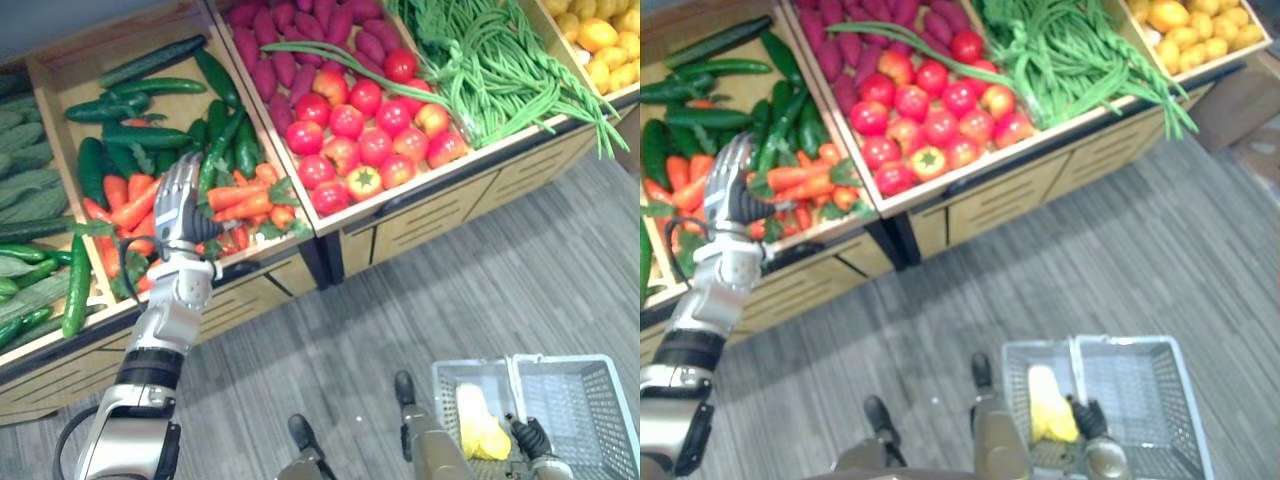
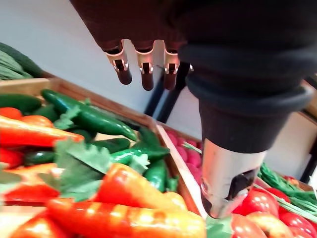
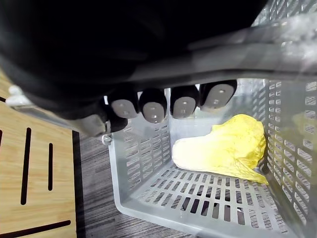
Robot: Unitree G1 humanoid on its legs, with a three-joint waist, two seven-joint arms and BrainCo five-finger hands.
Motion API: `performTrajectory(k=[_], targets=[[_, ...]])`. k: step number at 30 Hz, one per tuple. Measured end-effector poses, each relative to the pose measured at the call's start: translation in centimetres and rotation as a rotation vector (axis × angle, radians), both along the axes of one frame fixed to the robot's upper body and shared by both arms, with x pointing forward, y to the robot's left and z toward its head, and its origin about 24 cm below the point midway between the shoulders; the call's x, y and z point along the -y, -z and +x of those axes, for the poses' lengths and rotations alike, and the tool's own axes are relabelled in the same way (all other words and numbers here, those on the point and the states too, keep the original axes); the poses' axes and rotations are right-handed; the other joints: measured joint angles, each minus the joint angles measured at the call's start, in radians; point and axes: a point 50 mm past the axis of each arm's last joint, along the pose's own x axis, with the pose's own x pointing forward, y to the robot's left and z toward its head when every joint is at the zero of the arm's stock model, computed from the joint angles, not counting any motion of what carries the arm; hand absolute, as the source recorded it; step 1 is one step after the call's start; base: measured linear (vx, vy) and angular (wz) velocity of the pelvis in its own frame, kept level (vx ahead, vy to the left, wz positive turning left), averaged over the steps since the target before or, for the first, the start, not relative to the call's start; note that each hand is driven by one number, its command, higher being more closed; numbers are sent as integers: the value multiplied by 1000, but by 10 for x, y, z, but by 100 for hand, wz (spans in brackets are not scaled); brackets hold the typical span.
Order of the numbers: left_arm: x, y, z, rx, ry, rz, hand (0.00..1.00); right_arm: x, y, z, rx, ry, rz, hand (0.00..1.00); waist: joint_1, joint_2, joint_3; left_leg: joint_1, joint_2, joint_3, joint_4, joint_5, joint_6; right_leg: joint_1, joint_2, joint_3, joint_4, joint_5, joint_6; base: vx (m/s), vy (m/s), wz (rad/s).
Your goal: Pick vegetable in the basket
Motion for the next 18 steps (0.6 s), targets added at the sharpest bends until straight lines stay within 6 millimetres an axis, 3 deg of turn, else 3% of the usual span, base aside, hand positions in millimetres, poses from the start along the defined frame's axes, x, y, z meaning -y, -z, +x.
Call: performTrajectory(k=[7, 18], targets=[[15, -16, 10, 31, 39, 65, 0, -3, -6, 9, 44, -26, -6, 100, 1, 0, 18, -14, 12, 32, 0, -4, -6, -24, 11, 22, 11, 0, 0, 23, -12, -9], [14, -7, 18, -62, 2, 125, 0, -3, -10, 11, 67, -18, -23, 100, 3, 6, 21, -12, 12, 50, 0, -7, -10, -37, 13, 36, 22, 0, 0, 23, 0, -3]])
